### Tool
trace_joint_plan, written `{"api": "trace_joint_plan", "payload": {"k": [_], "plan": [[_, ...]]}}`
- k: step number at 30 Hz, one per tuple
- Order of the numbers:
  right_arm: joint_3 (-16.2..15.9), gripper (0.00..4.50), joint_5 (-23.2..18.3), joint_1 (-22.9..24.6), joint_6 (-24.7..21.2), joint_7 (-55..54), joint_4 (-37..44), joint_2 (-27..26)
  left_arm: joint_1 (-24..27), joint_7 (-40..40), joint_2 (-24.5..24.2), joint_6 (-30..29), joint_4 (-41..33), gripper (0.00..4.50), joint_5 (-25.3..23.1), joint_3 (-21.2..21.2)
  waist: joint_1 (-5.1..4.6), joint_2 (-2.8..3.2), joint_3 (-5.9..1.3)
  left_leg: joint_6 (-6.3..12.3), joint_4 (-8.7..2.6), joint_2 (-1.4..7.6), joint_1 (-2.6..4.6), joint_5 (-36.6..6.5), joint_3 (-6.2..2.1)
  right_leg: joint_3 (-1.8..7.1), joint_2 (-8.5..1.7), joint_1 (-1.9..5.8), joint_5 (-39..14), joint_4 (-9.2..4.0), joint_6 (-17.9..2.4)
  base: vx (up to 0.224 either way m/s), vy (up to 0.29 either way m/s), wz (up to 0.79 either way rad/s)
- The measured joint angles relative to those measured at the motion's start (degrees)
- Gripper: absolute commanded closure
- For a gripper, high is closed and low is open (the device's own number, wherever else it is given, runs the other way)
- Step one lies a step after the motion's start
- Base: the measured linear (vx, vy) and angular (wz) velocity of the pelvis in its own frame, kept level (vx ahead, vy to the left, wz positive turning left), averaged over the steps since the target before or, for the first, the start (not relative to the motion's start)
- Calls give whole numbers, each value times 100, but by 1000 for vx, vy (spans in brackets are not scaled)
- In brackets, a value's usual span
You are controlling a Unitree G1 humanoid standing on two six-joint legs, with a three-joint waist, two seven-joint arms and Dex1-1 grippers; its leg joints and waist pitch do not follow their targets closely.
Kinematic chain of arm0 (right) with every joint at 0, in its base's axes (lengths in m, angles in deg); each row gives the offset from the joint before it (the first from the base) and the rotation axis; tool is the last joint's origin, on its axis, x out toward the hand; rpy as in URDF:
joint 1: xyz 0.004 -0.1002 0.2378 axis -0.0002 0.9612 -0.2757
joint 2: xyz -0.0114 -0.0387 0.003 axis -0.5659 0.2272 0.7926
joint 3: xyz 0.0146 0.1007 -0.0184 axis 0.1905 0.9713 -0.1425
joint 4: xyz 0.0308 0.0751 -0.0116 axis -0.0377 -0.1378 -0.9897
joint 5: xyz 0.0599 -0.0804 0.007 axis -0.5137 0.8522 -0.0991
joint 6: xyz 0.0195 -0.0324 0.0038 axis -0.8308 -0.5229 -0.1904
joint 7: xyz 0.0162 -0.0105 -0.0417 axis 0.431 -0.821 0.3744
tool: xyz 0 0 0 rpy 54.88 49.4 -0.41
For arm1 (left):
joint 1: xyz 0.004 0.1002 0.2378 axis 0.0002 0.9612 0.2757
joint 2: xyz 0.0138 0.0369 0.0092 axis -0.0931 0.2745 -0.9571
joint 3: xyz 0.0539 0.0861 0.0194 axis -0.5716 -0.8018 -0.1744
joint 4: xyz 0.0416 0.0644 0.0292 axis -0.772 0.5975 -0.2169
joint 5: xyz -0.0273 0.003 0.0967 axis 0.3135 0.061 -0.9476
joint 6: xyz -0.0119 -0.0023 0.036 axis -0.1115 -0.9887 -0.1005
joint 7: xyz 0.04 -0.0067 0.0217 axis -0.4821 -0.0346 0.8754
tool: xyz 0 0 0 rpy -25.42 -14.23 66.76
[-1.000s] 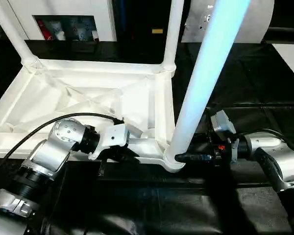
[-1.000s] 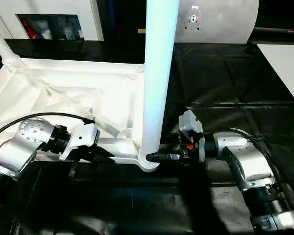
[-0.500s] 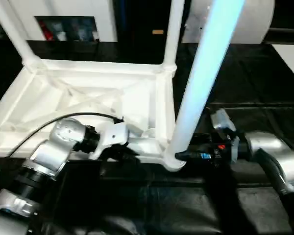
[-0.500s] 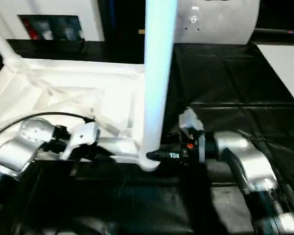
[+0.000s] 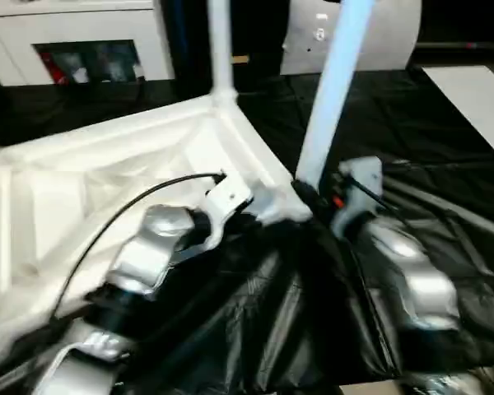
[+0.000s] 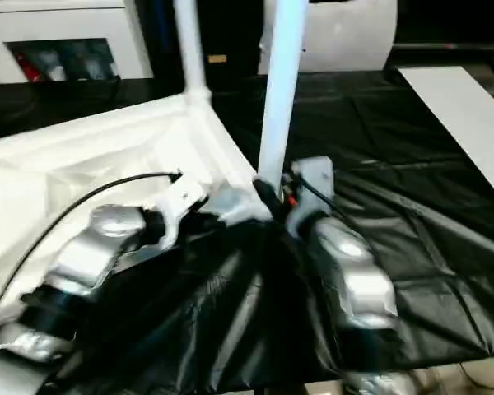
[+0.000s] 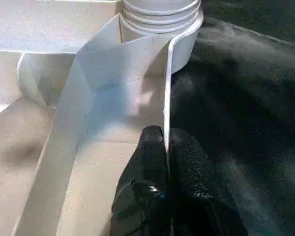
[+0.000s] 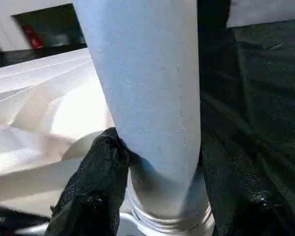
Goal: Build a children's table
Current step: Rotate leg to tighten
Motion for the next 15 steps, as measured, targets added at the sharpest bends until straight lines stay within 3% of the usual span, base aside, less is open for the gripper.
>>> {"api": "trace_joint_plan", "payload": {"k": [6,9,15], "plan": [[-3,151,150,76,329,-104,-11,-132,-33,69,63,-34,-45,450,-45,-20,19,-1,-1,21,-10,0,-18,-10,11,3,-2,-6,62,-6,-24,0,0,0],[-58,130,79,202,474,318,36,188,-26,-6,5,-25,-119,450,-29,-54,27,-5,1,31,-29,0,-21,-4,11,-2,-1,-11,62,-6,-21,0,0,0],[-167,74,-260,480,706,1823,48,1136,42,-566,-567,425,-209,450,80,-106,36,-2,0,52,-69,10,-39,7,9,-18,7,-43,66,2,-7,0,0,0]]}}
